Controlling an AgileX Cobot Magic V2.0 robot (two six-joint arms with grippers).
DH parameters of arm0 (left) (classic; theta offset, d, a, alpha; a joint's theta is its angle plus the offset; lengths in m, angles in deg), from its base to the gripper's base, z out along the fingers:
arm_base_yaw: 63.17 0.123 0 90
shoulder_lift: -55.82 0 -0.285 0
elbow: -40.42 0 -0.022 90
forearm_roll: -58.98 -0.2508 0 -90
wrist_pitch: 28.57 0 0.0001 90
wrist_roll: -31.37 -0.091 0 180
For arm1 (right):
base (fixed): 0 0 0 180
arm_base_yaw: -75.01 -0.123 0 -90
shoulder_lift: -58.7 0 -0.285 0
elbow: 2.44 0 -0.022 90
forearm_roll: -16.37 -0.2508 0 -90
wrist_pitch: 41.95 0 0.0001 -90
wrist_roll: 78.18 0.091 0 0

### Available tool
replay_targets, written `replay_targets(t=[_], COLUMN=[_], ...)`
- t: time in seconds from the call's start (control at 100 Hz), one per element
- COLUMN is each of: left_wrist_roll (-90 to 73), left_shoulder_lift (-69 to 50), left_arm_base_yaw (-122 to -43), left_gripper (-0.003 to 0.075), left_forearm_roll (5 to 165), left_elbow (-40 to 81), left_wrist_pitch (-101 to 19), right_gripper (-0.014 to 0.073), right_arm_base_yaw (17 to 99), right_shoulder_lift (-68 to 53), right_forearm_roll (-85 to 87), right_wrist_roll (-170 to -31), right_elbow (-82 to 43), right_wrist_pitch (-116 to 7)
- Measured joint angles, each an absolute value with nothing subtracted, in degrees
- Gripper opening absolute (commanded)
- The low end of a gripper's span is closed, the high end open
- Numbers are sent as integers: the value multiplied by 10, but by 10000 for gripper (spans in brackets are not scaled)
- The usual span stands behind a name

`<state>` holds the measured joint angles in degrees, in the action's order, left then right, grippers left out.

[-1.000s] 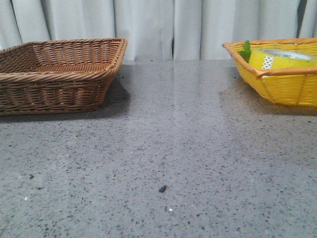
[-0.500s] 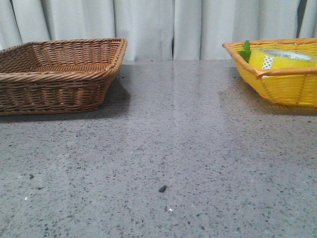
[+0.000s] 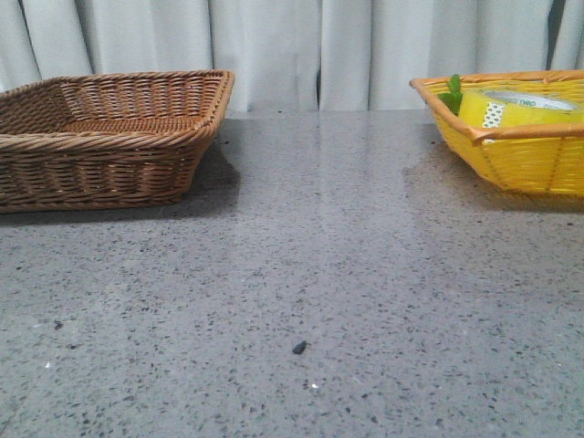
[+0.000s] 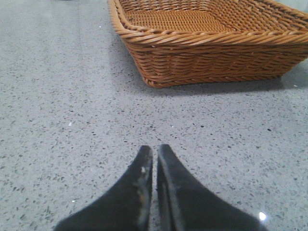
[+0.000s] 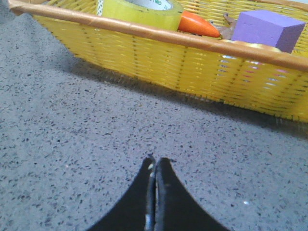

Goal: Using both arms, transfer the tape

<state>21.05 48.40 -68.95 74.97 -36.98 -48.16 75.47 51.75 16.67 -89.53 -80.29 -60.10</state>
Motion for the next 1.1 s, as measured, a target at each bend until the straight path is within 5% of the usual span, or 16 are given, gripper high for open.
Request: replay_targets(t=[0.1, 0.24, 0.36, 0.55, 0.78, 0.93, 1.1], left_wrist_roll=[211, 233, 239, 239, 184, 161, 155], left_shoulder_lift=[484, 484, 484, 484, 484, 448, 334], left_arm_base_yaw=[-689, -689, -689, -689, -689, -689, -689], left_gripper=[-21, -21, -21, -21, -21, 24, 338], left_forearm_roll=[777, 1015, 1145, 1201, 1173, 1039, 933], left_elbow=[-370, -370, -370, -370, -345, -248, -141], left_wrist_pitch=[-472, -461, -444, -437, -420, -475, -577], right_gripper=[-74, -74, -74, -74, -55, 129, 436], right_arm_base_yaw=[755, 755, 755, 755, 755, 755, 753], right_shoulder_lift=[518, 518, 518, 518, 518, 461, 291], right_forearm_roll=[168, 157, 11, -224, -258, -175, -90], right_wrist_roll=[-895, -895, -869, -852, -849, -849, -854], right_elbow=[-803, -803, -803, -803, -770, -657, -512], right_wrist_pitch=[-575, -491, -429, -426, -485, -595, -729])
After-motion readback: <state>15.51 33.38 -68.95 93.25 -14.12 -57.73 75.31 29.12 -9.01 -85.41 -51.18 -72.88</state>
